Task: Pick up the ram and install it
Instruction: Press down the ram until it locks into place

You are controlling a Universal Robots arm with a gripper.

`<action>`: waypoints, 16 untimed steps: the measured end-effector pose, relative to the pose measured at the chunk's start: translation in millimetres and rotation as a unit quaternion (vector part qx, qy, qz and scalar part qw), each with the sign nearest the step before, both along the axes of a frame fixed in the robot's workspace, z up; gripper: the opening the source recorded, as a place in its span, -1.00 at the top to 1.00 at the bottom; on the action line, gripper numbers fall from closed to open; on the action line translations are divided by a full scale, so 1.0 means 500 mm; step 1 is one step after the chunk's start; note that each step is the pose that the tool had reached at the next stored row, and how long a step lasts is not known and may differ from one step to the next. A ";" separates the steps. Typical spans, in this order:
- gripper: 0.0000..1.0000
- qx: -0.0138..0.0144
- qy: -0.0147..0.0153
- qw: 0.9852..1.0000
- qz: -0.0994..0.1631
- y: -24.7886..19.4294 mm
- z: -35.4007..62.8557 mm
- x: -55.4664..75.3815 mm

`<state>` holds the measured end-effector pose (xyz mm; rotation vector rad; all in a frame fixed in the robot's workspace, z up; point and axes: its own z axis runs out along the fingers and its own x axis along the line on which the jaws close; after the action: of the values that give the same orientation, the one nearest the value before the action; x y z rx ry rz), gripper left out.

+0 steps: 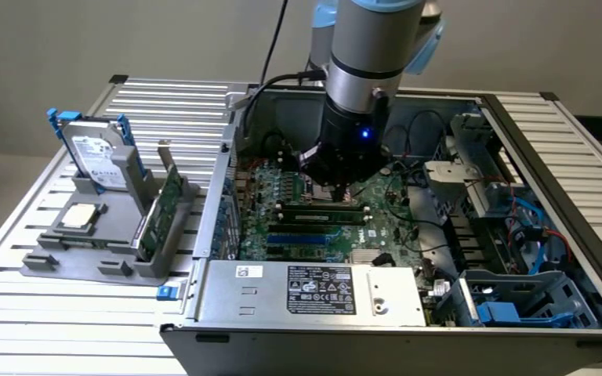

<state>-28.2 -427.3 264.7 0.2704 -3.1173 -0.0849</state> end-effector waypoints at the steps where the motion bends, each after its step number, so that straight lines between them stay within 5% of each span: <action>1: 0.79 0.000 0.000 1.000 -0.006 0.0001 0.000 0.000; 8: 0.79 -0.003 0.000 0.999 -0.050 0.0001 -0.001 0.000; 16: 0.79 -0.008 0.001 0.995 -0.095 0.0001 -0.001 0.000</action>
<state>-28.2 -427.3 264.3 -0.0282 -3.1304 -0.0613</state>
